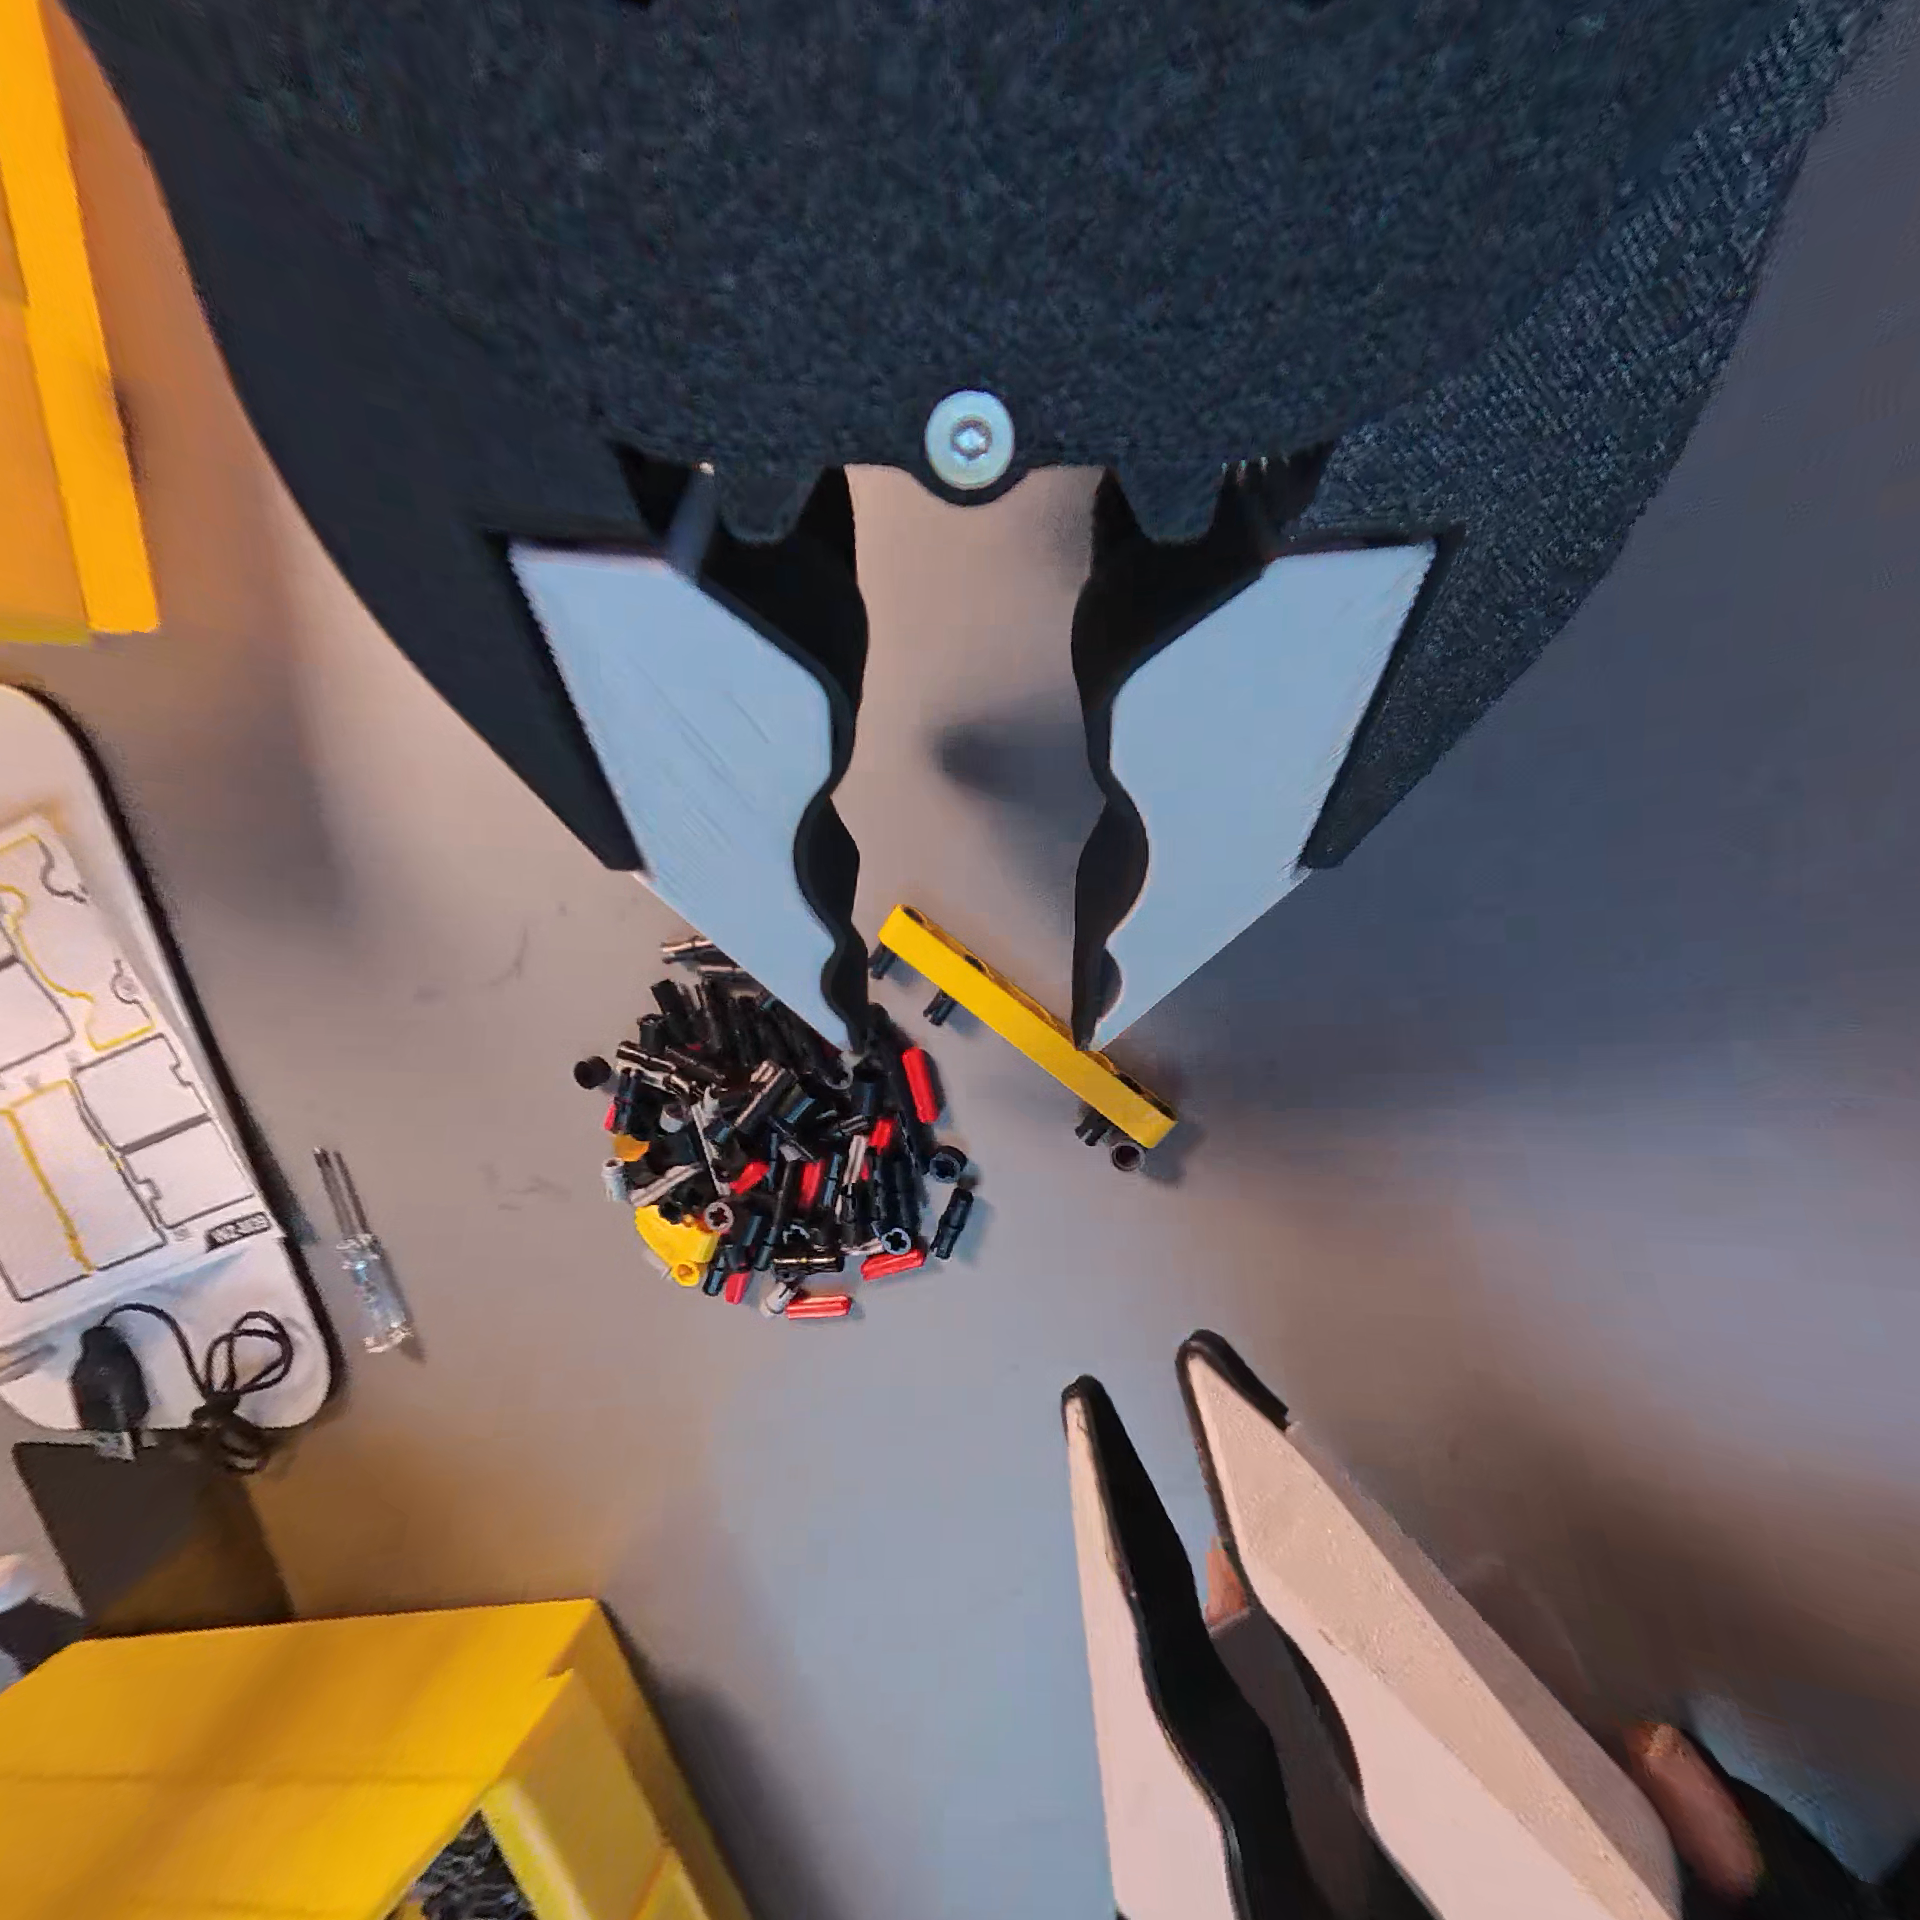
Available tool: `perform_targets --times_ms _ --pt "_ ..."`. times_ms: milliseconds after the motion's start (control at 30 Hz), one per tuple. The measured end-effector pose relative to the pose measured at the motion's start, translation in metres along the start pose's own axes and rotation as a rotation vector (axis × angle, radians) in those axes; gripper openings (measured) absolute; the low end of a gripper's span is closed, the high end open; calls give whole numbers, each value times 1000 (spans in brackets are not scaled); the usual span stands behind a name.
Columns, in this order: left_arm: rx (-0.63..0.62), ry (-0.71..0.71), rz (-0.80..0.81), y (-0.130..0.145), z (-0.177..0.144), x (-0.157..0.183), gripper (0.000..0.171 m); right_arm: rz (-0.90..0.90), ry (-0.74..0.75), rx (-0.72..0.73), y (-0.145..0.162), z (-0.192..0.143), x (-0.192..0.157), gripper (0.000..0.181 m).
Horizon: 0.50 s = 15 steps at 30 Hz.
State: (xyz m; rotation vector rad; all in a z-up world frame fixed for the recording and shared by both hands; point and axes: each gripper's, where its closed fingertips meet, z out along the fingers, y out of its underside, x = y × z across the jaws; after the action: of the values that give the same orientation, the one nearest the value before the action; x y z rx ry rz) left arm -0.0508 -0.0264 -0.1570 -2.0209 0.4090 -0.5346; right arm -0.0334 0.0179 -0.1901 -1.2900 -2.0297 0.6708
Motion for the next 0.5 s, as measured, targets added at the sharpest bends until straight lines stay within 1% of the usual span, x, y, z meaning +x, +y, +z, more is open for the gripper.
perform_targets --times_ms 67,133,233,300,333,400,467,500 --pt "-7 6 10 1 0 1 16 -4 -34 -29 0 5 -2 33" --pt "-18 8 20 3 0 2 16 13 -83 -76 7 10 -9 29" --pt "-19 33 16 3 0 6 16 30 -139 -89 10 6 -21 7" --pt "-2 78 -41 1 -1 9 18 -4 -134 -105 12 2 -25 7" --pt "17 95 -84 -1 -2 9 21 -17 -111 -90 10 0 -24 7" --pt "74 140 -180 -9 -5 9 28 7 -59 17 -7 -8 -20 7" --pt "165 213 -282 -23 -11 12 35 20 24 178 -33 -24 -14 7" --pt "218 263 -326 -32 -15 16 35 6 60 253 -46 -33 -12 7"
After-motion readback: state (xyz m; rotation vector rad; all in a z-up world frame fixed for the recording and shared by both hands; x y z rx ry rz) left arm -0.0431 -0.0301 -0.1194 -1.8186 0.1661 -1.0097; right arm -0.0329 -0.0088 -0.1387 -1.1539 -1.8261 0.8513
